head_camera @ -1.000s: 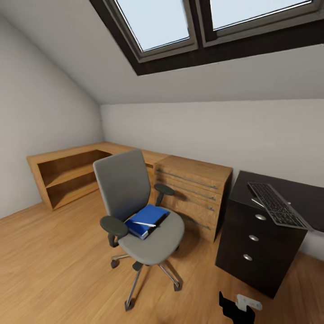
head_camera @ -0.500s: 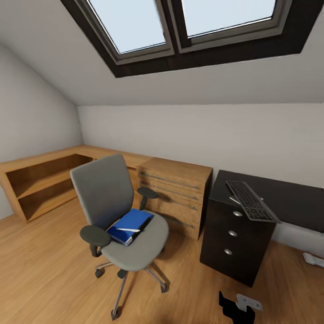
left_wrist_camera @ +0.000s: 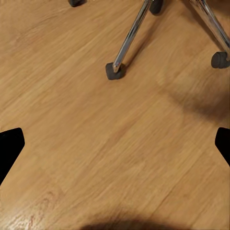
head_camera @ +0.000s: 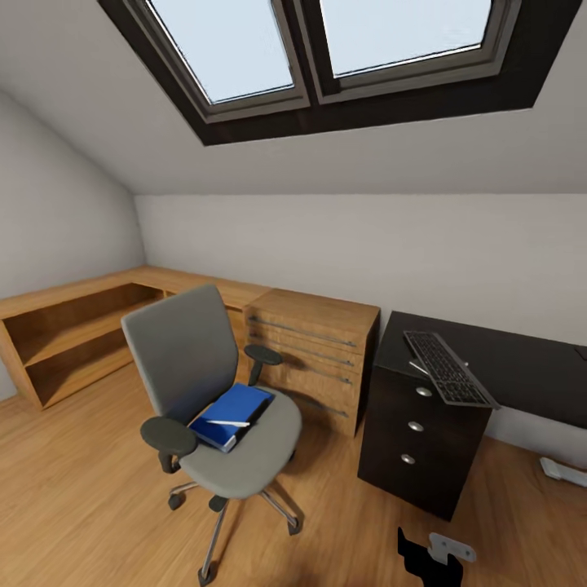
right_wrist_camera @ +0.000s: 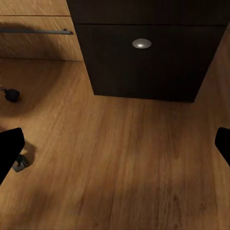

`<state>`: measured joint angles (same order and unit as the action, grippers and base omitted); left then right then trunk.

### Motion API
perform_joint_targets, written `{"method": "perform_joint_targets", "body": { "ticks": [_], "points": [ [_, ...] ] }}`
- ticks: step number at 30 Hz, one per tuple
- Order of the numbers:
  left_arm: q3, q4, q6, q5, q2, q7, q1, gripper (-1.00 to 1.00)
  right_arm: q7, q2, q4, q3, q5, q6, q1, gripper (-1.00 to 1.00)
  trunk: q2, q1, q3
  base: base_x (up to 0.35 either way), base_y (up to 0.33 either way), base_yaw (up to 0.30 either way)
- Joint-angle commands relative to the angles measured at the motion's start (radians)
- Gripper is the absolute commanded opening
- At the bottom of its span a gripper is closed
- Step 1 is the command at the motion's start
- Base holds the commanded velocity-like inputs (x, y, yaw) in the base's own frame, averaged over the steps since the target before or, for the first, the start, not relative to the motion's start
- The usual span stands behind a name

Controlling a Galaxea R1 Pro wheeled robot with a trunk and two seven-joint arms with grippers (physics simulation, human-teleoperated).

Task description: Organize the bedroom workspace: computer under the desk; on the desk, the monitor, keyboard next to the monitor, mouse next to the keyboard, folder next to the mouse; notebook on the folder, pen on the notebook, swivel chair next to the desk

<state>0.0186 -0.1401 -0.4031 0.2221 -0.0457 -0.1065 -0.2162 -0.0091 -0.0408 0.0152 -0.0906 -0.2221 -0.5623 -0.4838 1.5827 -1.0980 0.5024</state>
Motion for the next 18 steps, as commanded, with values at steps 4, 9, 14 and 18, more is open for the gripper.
{"method": "perform_joint_targets", "body": {
  "ticks": [4, 9, 14, 18],
  "points": [
    [0.001, 0.001, -0.003, 0.002, 0.0, -0.001, 0.0, 1.0, -0.001, 0.002, 0.002, -0.007, 0.006, -0.003, -0.001, 1.0, -0.028, 0.016, -0.012, 0.0, 0.0, 0.0],
    [0.002, 0.001, -0.003, 0.002, -0.001, -0.001, 0.0, 1.0, -0.002, 0.015, 0.002, -0.006, 0.005, -0.004, -0.001, 1.0, -0.063, 0.035, -0.028, 0.0, 0.0, -0.027],
    [0.002, 0.001, -0.003, 0.002, -0.001, 0.0, -0.001, 1.0, -0.002, 0.022, 0.002, -0.006, 0.005, -0.004, -0.001, 1.0, -0.098, 0.054, -0.046, 0.0, 0.0, -0.188],
    [0.002, 0.001, -0.003, 0.002, 0.0, -0.001, 0.0, 1.0, -0.002, 0.023, 0.002, -0.006, 0.004, -0.004, -0.001, 1.0, -0.126, 0.069, -0.061, 0.0, 0.0, -0.243]
  ]
}}
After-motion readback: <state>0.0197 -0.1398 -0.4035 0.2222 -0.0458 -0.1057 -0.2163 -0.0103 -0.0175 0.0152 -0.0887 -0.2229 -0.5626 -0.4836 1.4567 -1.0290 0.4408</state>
